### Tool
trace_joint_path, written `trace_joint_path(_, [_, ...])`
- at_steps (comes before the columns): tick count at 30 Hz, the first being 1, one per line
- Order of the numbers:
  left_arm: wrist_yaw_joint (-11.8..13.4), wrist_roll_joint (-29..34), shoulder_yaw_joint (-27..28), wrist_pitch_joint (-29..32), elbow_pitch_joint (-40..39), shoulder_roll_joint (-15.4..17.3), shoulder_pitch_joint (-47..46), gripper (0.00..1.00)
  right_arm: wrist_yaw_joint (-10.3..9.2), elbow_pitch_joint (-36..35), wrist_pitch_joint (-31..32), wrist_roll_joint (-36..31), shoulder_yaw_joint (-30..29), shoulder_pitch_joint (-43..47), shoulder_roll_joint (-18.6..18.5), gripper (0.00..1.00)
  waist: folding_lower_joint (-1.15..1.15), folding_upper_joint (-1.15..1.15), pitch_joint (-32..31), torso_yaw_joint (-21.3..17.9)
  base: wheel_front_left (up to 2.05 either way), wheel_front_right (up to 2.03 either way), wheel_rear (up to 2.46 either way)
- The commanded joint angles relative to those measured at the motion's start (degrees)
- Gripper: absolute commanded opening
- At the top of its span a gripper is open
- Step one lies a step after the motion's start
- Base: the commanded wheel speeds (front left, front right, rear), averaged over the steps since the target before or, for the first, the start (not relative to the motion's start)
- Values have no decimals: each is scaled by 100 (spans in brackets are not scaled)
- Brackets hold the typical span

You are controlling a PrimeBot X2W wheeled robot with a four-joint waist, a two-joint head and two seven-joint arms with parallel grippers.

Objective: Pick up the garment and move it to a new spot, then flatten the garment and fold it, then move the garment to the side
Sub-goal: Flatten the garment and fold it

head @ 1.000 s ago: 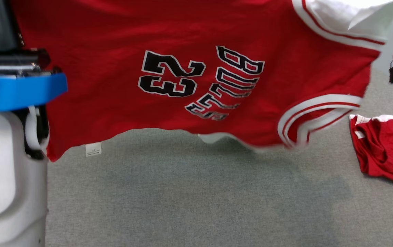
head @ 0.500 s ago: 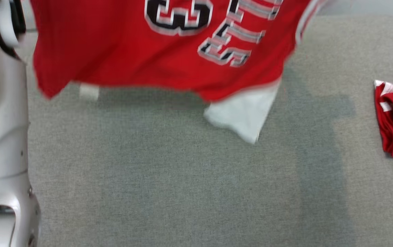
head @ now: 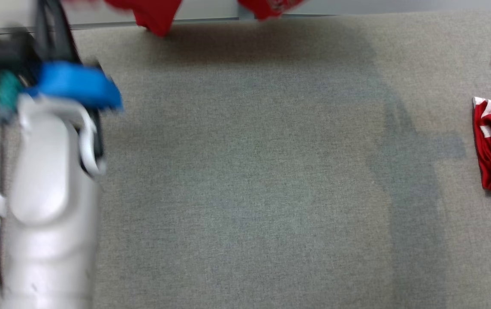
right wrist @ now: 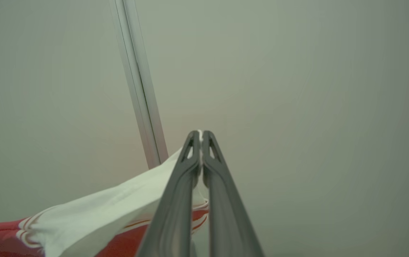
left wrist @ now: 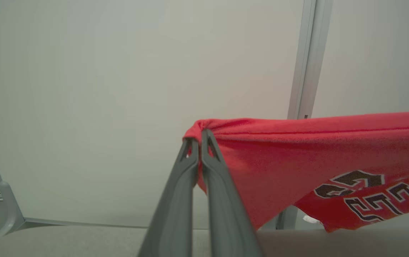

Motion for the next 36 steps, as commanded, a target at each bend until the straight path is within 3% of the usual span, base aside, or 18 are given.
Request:
trace_joint_path(1, [-16,-74,32,-13,34,-95,388,0,-1,31,-29,155,89,453,7,0,-1,-1,-36,7,0,0,0])
trace_joint_path(8, [-140,-491,-167,-14,294,-422,2325,0,0,-39,-29,885,810,2666,-13,0,-1,-1,-317,30,0,0,0])
trace_joint_path(16, [21,-1056,-655,-14,242,-417,3781,0,0,41,-29,1268,1080,4406,98,0,-1,-1,-977,-32,0,0,0])
trace_joint_path(22, [104,-1073,-586,-14,107,-419,4610,0,0,-97,-28,984,1358,5314,28,0,-1,-1,-1500,-1,0,0,0])
trace_joint_path(28, [138,-997,-261,-14,-76,-420,5257,0,0,-337,-29,1136,1389,6052,30,0,-1,-1,-1847,30,0,0,0])
trace_joint_path(36, [74,-717,62,-14,-647,-423,5554,0,0,-908,-29,1318,1490,6532,-125,0,-1,-1,-1894,71,0,0,0])
